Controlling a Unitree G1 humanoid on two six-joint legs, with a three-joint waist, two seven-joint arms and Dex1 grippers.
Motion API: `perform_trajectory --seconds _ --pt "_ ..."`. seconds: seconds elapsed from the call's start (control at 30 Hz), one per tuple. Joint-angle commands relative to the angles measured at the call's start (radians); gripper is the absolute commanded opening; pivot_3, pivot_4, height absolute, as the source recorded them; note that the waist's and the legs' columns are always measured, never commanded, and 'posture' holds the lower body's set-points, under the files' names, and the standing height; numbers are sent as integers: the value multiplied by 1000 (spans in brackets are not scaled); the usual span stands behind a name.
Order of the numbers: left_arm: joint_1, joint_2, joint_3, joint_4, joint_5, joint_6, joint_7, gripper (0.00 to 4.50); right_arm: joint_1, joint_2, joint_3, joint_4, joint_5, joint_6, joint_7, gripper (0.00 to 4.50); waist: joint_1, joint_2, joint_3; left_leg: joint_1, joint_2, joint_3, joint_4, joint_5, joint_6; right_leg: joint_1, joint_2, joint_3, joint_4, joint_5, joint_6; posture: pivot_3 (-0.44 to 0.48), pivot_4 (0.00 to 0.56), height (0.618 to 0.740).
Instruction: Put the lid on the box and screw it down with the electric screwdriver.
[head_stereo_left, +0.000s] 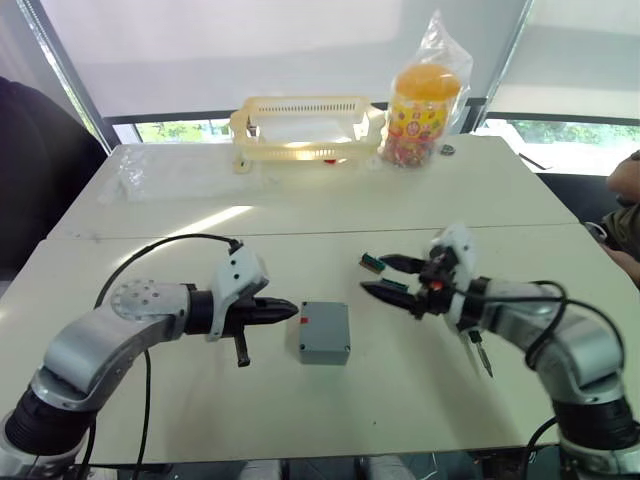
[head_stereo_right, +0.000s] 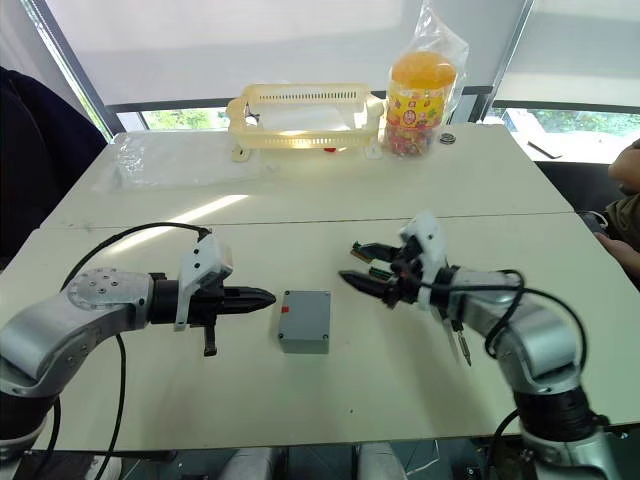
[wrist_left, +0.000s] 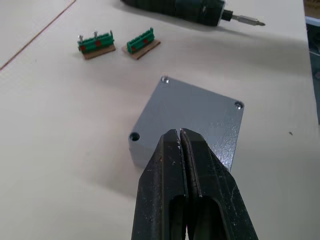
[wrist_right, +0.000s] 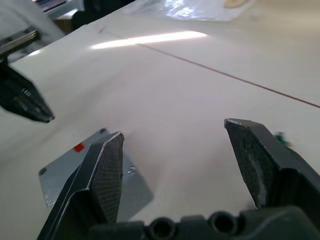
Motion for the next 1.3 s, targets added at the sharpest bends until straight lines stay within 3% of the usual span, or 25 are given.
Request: perform_trajectory --seconds 0.03,0.13,0.23,0.33,0.6,0.8,1.0,1.1,1.23,1.3 --pt "-40 14 -32 -31 10 -50 -55 0 -88 -201 -93 80 55 155 60 4456 3 0 0 0 0 0 0 0 0 0 0 0 0 0 0 0 150 740" --pt "-21 14 -22 -61 2 -69 -63 0 -161 -385 2 183 26 259 123 4456 -1 0 0 0 0 1 -1 0 0 0 -1 0 -2 0 0 0 150 740" --pt "22 2 -25 -82 7 -92 -55 0 -305 -483 167 331 -14 448 134 4456 -17 1 0 1 1 3 -2 0 0 -1 0 1 -1 -1 -1 0 150 740" --pt "42 -8 -35 -118 8 -80 -25 0 -347 -560 295 375 -30 486 222 4456 -12 1 0 1 1 3 -2 0 0 -2 0 2 -1 -3 -5 0 150 740" --pt "83 -50 -35 -188 -33 -34 52 0 -515 -468 505 601 -87 649 233 4456 -3 1 0 0 1 4 -1 0 0 -2 0 2 -1 -2 -2 0 150 740" --pt "140 -36 -43 -204 -9 -44 73 0 -475 -449 558 590 -93 656 240 4456 1 1 0 -1 1 3 -1 0 0 -3 0 2 -1 -1 -2 0 150 740" --pt "146 -33 -30 -187 -14 -53 79 0 -441 -354 555 673 -171 590 161 4456 -6 0 0 -1 1 4 -1 0 0 -3 0 2 -1 -1 -2 0 150 740" --pt "166 -41 -21 -186 -21 -51 91 0 -446 -305 574 683 -201 573 140 3585 -9 -4 -3 0 1 3 -1 0 0 -2 1 2 -1 -1 -2 0 150 740" --pt "168 -41 -30 -174 -12 -61 91 0 -443 -275 606 702 -250 540 128 1749 -8 -9 -6 2 1 3 0 0 0 0 1 2 -1 -1 -2 0 150 740" --pt "171 -38 -33 -172 -8 -65 90 0 -435 -279 620 700 -267 527 133 1751 -9 -12 -8 4 1 3 0 0 0 3 1 2 -1 -1 -2 0 150 740"
